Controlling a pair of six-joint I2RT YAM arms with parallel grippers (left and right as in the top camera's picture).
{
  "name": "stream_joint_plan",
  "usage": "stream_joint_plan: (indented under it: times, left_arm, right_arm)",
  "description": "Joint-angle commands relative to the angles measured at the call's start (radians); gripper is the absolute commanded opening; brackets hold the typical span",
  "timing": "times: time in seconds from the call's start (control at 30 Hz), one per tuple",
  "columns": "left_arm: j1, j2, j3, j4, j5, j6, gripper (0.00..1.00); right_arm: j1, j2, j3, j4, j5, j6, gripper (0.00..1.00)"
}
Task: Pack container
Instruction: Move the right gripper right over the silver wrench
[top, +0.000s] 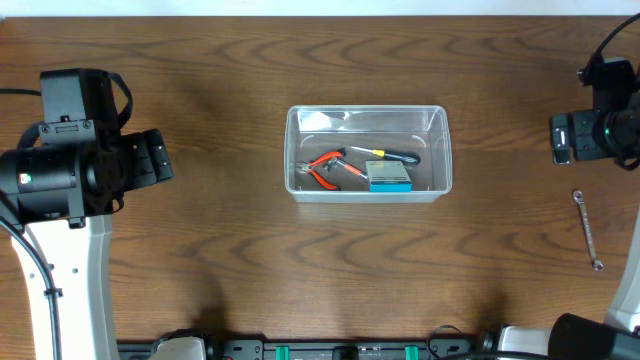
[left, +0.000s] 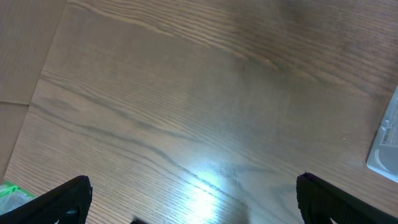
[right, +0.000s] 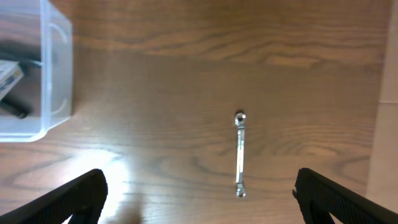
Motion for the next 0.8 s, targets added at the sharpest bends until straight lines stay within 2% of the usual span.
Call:
stream_joint_plan:
  times: [0.0,0.4,0.77]
  left_arm:
    - [0.005,0.001,0.005,-0.002,-0.008,-0.009,0.98]
    - [0.005,0.001,0.005,-0.002,-0.008,-0.009,0.98]
    - [0.005,0.001,0.005,-0.002,-0.008,-0.009,0.98]
  right_arm:
    - [-0.006,-0.015,-0.007,-0.022,-0.023,-0.016,0.99]
    - [-0.077,0.002,-0.055,-0.011,-0.016,-0.238,0.99]
    - [-0.313,0.003,-0.375,0.034,-0.011,-0.153,0.99]
